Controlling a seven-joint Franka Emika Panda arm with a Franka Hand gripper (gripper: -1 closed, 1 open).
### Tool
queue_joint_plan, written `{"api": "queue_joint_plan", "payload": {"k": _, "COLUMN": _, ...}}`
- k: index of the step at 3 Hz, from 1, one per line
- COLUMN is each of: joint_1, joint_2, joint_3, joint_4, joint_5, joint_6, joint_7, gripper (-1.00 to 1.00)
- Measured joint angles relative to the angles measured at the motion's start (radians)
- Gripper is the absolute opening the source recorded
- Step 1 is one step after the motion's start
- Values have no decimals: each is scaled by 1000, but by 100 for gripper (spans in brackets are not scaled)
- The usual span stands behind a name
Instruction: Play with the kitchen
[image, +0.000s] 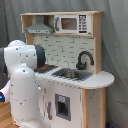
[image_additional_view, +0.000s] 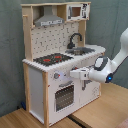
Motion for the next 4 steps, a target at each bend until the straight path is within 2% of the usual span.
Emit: {"api": "queue_joint_plan", "payload": {"k": 4, "joint_1": 0, "joint_2": -2, "joint_3": 3, "joint_4": 3, "joint_5": -3, "joint_6": -1, "joint_7": 463, "gripper": -100}}
